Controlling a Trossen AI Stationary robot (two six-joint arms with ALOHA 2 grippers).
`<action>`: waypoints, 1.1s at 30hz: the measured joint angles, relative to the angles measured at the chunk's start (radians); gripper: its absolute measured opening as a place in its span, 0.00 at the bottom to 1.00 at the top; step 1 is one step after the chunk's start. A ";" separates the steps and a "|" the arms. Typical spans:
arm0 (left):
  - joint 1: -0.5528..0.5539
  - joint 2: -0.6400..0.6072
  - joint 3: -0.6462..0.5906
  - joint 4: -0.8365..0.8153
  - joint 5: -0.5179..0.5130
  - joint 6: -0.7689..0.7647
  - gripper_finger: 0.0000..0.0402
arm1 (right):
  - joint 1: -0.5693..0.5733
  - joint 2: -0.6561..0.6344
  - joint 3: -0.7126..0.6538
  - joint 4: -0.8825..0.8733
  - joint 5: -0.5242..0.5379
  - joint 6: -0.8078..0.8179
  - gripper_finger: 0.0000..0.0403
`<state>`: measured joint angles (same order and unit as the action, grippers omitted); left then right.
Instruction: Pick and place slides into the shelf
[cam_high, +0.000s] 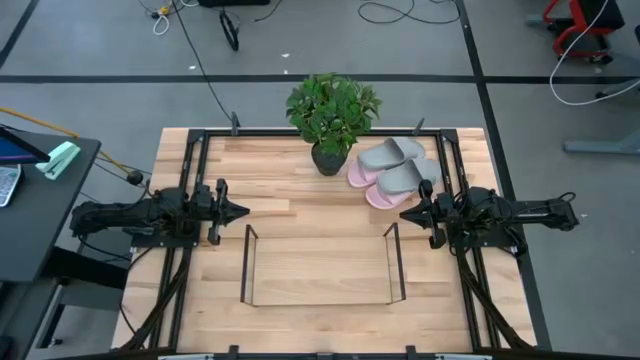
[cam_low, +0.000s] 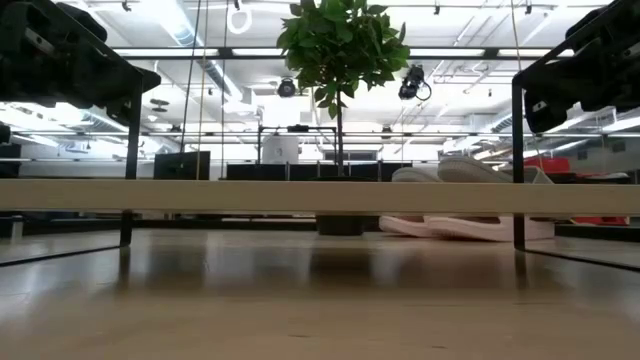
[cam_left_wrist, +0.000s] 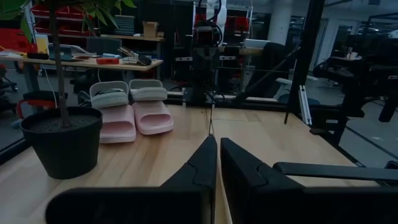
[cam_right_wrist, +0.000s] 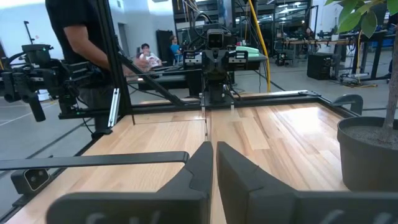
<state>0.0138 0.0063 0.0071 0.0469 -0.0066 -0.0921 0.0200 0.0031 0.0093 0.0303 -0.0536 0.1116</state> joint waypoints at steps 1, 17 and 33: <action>0.000 0.000 0.000 0.000 0.000 0.000 0.08 | 0.000 0.000 0.000 0.000 0.000 0.000 0.07; 0.000 0.000 0.000 0.000 0.000 0.000 0.05 | 0.000 0.000 0.000 0.000 0.000 0.000 0.07; 0.000 0.000 0.000 0.000 0.000 0.000 0.08 | 0.000 0.000 0.000 0.000 0.000 0.000 0.07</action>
<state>0.0138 0.0063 0.0068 0.0468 -0.0064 -0.0923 0.0196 0.0029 0.0093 0.0303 -0.0536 0.1116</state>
